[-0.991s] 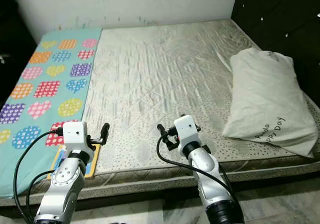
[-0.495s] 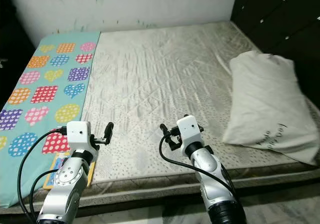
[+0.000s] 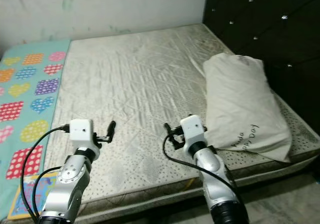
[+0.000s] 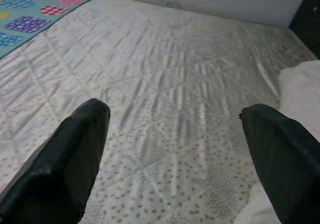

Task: Clean up the room

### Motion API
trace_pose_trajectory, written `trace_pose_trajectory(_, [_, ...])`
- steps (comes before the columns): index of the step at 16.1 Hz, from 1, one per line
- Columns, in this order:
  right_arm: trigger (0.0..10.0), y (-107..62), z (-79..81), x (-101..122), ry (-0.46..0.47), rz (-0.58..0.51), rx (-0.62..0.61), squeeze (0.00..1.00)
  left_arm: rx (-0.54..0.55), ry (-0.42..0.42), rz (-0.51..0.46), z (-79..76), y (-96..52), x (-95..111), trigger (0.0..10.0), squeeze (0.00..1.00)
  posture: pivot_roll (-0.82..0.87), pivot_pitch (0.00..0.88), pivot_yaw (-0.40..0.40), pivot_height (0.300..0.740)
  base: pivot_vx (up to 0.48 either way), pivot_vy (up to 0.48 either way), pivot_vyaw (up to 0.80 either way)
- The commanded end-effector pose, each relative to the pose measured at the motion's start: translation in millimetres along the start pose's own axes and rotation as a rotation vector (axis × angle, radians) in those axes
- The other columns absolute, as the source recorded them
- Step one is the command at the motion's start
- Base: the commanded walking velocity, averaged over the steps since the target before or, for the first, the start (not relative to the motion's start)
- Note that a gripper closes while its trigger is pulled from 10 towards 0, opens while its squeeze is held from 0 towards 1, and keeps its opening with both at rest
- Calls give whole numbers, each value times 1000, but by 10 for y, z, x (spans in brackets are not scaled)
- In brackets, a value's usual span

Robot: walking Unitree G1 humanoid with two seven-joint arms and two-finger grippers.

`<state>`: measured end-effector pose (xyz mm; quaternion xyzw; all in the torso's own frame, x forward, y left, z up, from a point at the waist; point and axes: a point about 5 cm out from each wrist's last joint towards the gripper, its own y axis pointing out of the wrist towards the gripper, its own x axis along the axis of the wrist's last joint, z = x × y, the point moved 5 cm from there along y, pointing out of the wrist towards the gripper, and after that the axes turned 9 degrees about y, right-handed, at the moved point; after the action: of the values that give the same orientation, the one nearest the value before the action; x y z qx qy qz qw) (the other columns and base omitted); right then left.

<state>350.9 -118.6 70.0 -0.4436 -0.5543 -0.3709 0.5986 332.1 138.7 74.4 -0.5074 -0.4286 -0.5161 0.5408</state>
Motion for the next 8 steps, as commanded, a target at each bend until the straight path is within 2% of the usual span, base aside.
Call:
trace_pose_trajectory(1, [10000,15,78,12,0,-3,24,0,26,9,25,83,-25,-67,10000,0,-121,73,42,740,0,0,0])
trace_pose_trajectory(3, [10000,8,75,12,-4,-4,26,0,41,-4,32,89,-24,-80,10000,0,-122,74,41,740,0,0,0])
trace_pose_trajectory(8, [10000,-1,79,5,-9,-3,27,0,39,-15,36,80,-27,-91,10000,0,-125,80,40,740,0,0,800])
